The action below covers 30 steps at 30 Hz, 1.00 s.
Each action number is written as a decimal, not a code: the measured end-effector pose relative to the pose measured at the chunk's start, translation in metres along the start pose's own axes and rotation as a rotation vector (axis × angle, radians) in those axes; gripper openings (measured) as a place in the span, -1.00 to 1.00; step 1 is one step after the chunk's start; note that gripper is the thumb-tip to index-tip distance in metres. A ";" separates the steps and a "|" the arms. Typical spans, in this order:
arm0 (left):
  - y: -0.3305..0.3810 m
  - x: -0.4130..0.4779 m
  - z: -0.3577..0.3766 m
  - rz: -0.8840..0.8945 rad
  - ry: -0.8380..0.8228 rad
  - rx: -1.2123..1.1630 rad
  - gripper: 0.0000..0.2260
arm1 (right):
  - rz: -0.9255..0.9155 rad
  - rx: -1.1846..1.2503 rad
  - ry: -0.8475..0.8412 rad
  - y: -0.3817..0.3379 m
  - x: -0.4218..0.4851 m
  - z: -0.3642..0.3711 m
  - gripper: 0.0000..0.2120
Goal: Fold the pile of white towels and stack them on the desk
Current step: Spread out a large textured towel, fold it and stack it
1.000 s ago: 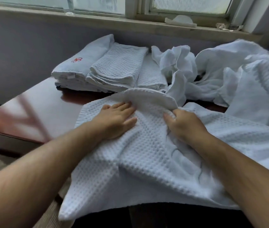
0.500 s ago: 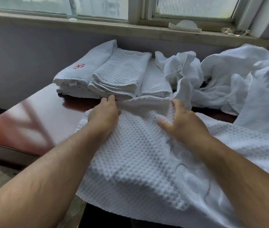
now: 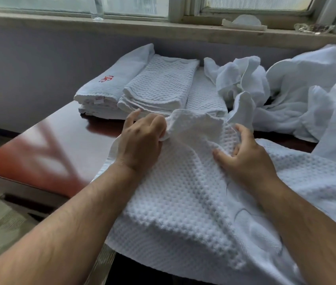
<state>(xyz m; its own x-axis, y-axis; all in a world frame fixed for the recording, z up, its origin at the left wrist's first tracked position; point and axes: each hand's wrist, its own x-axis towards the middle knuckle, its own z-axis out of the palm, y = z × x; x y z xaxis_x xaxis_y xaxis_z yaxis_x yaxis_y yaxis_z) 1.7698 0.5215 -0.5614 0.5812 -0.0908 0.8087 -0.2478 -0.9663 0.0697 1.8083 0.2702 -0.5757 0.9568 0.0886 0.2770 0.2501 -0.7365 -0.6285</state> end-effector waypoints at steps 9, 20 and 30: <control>0.003 -0.004 0.002 -0.078 -0.127 0.141 -0.69 | -0.017 0.013 -0.017 0.001 0.000 0.000 -0.33; 0.004 -0.019 0.004 -0.191 -0.427 -0.031 -0.69 | -0.007 0.006 0.009 -0.001 0.001 0.000 -0.45; 0.001 -0.017 0.012 -0.390 -0.675 0.349 -0.35 | -0.013 0.002 -0.007 -0.003 -0.001 0.000 -0.45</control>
<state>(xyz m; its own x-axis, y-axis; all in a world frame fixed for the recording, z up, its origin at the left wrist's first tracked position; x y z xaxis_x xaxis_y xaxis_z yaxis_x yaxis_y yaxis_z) 1.7691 0.5194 -0.5825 0.9402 0.2466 0.2350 0.2544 -0.9671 -0.0031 1.8061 0.2723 -0.5737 0.9546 0.1029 0.2797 0.2626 -0.7339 -0.6264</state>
